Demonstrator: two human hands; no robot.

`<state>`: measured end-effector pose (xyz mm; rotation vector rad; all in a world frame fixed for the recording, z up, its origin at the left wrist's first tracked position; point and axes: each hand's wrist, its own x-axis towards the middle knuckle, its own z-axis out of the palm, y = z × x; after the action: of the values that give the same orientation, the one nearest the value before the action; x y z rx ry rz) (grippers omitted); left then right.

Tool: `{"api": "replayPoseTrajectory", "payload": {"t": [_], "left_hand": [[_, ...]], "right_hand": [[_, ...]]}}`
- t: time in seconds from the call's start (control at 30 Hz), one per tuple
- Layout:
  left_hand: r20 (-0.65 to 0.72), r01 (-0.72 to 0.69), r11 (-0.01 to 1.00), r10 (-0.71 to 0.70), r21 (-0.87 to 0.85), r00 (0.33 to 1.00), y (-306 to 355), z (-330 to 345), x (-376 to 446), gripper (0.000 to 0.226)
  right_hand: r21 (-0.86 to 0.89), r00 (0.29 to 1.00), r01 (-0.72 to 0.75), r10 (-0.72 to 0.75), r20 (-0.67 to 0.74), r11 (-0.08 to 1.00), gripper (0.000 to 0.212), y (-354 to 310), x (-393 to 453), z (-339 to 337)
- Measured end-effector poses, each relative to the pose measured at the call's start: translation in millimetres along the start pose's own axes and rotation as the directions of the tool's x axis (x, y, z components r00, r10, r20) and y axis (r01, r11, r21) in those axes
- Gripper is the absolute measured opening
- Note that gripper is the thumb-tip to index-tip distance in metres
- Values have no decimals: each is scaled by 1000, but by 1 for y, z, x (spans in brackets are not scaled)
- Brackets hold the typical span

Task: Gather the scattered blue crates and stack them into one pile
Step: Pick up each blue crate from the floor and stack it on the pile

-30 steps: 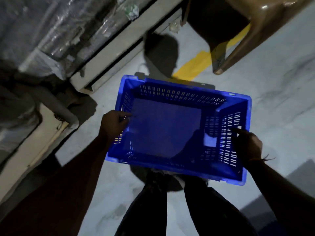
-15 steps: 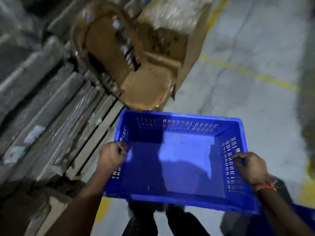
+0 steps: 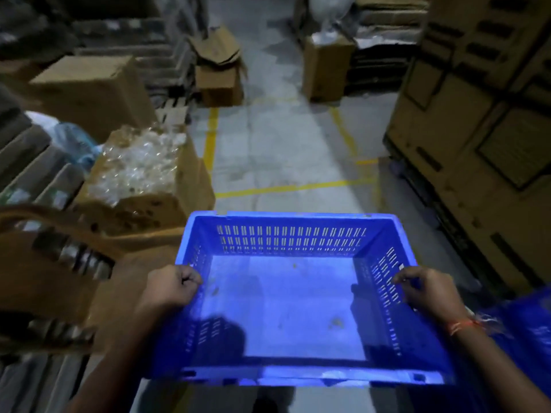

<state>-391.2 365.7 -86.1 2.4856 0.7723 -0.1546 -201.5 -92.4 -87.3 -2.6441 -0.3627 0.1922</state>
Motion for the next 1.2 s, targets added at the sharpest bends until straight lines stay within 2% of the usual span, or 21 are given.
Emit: {"api": "replayPoseTrajectory", "payload": {"t": [0.07, 0.17, 0.3, 0.43, 0.57, 0.7, 0.8, 1.03, 1.2], "left_hand": [[-2, -84, 996, 84, -25, 996, 21, -11, 31, 21], [16, -221, 975, 221, -9, 975, 63, -25, 75, 18], [92, -437, 898, 431, 49, 897, 138, -30, 131, 23], [135, -603, 792, 590, 94, 796, 229, -27, 154, 21], [164, -714, 693, 696, 99, 699, 320, -12, 151, 18], [245, -783, 617, 749, 84, 616, 389, -6, 139, 18], [312, -795, 599, 741, 96, 595, 413, -4, 134, 22], [356, -815, 573, 745, 92, 564, 410, 20, 123, 22], [380, -843, 537, 772, 39, 509, 405, 29, 121, 21]], "right_hand": [[-24, 998, -69, 69, -7, 997, 38, -2, 1, -20], [-31, 981, -182, 179, -78, 983, 37, -6, -9, -49], [-8, 928, -322, 314, -198, 947, 31, 1, -36, -86], [51, 823, -466, 453, -343, 884, 31, 17, -71, -125], [134, 704, -574, 571, -423, 807, 31, 40, -115, -159], [244, 607, -641, 675, -419, 727, 31, 53, -156, -182], [329, 573, -653, 729, -374, 682, 29, 58, -178, -182], [383, 535, -665, 766, -356, 642, 29, 65, -196, -159], [409, 441, -719, 824, -357, 562, 29, 40, -214, -142]]}}
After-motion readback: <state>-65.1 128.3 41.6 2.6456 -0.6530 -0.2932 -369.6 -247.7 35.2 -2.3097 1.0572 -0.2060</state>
